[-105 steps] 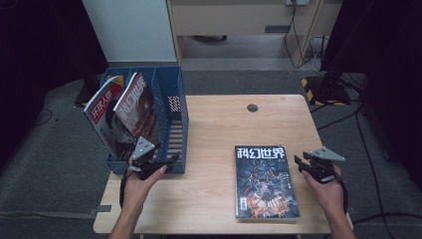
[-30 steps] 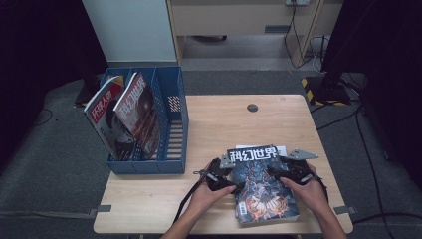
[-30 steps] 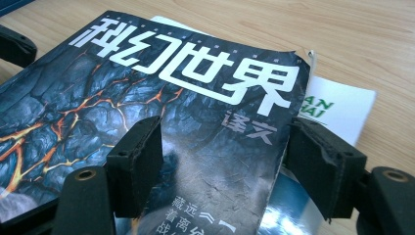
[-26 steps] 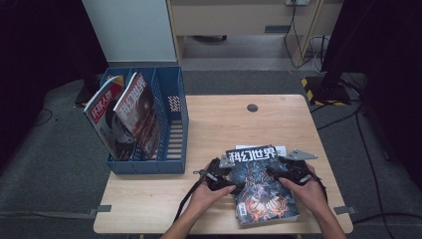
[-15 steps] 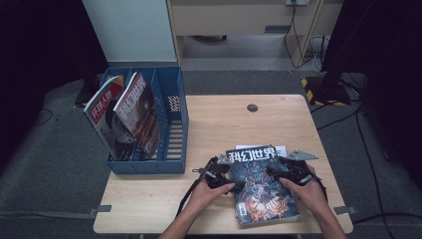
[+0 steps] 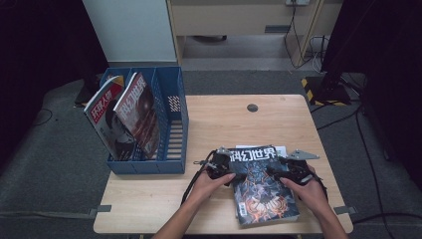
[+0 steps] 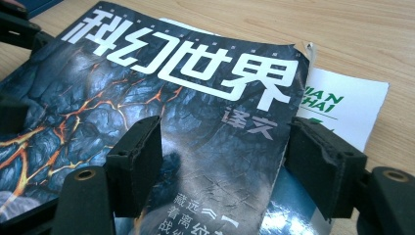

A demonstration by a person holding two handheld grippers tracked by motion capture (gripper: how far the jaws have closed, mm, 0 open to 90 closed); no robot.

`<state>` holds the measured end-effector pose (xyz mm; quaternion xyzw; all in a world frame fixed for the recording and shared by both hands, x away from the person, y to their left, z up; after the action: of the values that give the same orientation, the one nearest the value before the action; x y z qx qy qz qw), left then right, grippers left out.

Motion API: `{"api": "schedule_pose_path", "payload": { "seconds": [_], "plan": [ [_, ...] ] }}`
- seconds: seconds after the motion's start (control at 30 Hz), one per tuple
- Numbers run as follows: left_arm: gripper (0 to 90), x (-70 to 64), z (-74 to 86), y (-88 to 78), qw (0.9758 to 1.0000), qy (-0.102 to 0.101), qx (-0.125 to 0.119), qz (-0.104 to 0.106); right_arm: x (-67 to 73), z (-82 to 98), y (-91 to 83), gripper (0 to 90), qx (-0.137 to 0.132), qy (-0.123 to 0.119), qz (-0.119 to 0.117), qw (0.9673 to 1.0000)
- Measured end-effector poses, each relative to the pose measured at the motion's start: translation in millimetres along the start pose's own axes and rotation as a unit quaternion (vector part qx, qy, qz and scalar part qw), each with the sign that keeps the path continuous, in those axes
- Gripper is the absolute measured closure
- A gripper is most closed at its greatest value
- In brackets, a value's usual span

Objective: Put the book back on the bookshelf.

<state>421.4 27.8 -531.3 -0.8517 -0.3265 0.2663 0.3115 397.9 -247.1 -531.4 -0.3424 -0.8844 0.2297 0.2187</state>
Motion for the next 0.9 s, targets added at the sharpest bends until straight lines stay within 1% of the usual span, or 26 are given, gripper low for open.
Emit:
{"api": "schedule_pose_path", "payload": {
  "seconds": [0.07, 0.17, 0.23, 0.3, 0.37, 0.4, 0.5, 0.63, 0.87, 0.9],
  "plan": [
    [26.0, 1.3, -4.7, 0.1, 1.0, -0.003, -0.004, 0.003, -0.6, -0.2, -0.5, 29.9, 0.001, 0.003, -0.004, 1.0],
    [32.1, 1.6, -13.2, -1.2, 0.9999, -0.004, -0.01, 0.001, -0.9, -0.4, -0.9, 29.9, 0.003, 0.003, -0.003, 1.0],
    [32.7, 1.2, -19.2, -1.2, 0.9999, -0.01, -0.01, 0.004, -1.1, -0.9, -1.0, 29.9, 0.004, 0.002, -0.002, 1.0],
    [32.8, 0.8, -24.9, -1.1, 0.9995, -0.023, -0.015, 0.017, -1.1, -1.2, -1.1, 29.9, 0.005, 0.002, -0.001, 1.0],
    [32.9, 0.1, -30.0, 0.5, 0.9985, -0.04, -0.017, 0.033, -0.8, -1.4, -1.2, 30.0, 0.006, 0.002, -0.002, 1.0],
    [32.8, -0.7, -32.8, 1.2, 0.9983, -0.045, -0.016, 0.034, -0.3, -1.3, -0.9, 29.9, 0.006, 0.003, -0.004, 1.0],
    [32.3, -3.7, -40.2, 2.8, 0.9986, -0.044, -0.015, 0.026, 0.9, -2.0, -0.3, 29.9, 0.008, 0.0, 0.0, 1.0],
    [32.3, -4.7, -48.1, 4.3, 0.9981, -0.052, -0.019, 0.028, 0.9, -1.9, -0.6, 30.0, 0.008, -0.001, 0.001, 1.0],
    [32.3, -8.3, -54.2, 10.2, 0.9984, -0.053, -0.012, 0.018, 1.9, -2.7, -0.9, 30.2, 0.01, -0.005, 0.004, 0.9999],
    [32.3, -8.8, -54.7, 11.3, 0.9982, -0.056, -0.013, 0.017, 1.8, -2.7, -0.9, 30.3, 0.01, -0.005, 0.004, 0.9999]
  ]
}}
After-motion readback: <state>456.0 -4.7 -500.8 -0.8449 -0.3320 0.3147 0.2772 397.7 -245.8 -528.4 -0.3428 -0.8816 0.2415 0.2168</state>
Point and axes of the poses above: each handheld gripper's, and its own axes: y roughly forward along the jaws, z roughly out of its underside, x roughly to its left, the point moved 1 cm from there along y, roughly forward along the jaws, and after that the axes turned 11 degrees about -z, right-handed, at the moved point
